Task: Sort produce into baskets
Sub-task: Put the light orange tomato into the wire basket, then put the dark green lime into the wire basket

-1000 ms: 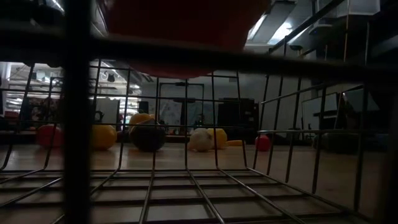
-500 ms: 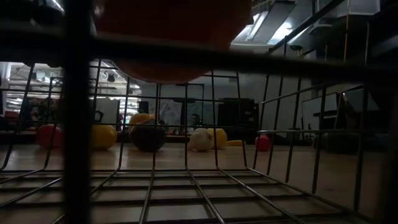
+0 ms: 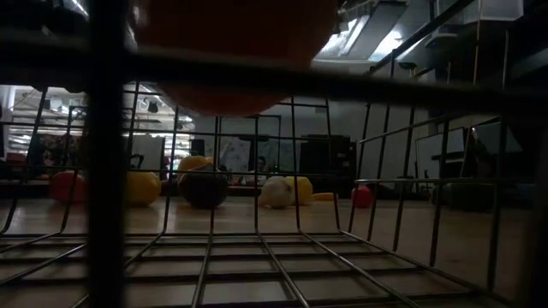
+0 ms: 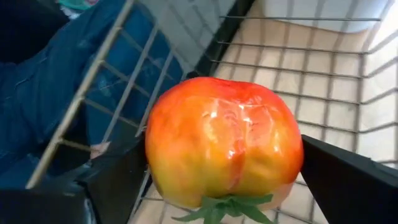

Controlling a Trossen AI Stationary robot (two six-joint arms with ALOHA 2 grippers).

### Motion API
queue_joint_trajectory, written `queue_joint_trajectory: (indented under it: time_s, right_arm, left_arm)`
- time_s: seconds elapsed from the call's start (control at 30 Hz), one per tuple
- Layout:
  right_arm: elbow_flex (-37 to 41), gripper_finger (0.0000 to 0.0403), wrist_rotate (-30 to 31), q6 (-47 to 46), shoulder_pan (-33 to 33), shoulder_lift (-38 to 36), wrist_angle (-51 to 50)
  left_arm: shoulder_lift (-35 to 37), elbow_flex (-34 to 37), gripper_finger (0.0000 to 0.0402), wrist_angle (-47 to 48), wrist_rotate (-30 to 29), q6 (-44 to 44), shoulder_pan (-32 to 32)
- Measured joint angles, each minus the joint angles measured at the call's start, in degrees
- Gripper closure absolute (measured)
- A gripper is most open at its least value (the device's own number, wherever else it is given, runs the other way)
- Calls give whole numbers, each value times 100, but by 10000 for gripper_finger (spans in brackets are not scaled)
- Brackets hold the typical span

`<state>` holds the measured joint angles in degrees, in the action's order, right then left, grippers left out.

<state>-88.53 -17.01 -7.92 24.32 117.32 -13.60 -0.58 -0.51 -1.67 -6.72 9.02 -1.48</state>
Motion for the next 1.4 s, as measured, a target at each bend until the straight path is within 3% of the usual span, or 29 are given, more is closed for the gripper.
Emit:
queue_joint_trajectory:
  time_s: [0.43, 0.7, 0.9, 1.13, 1.4]
  right_arm:
    - [-277, 4, 1190, -842, 46, -35, -56]
    - [-284, 4, 1312, -789, -43, -187, -560]
    - [-284, 4, 1590, -518, -339, -857, -1950]
    - [-284, 4, 2715, -435, -554, -1709, -4132]
    - [-162, 4, 3703, -959, -764, -2366, -5979]
  left_arm:
    - [0, 0, 396, 1, 2, -1, 0]
    - [0, 0, 396, 0, 0, 0, 1]
    - [2, -4, 396, 0, 2, 0, -2]
    - [2, -4, 396, 0, 2, -2, -2]
    - [2, -4, 396, 0, 2, 0, -2]
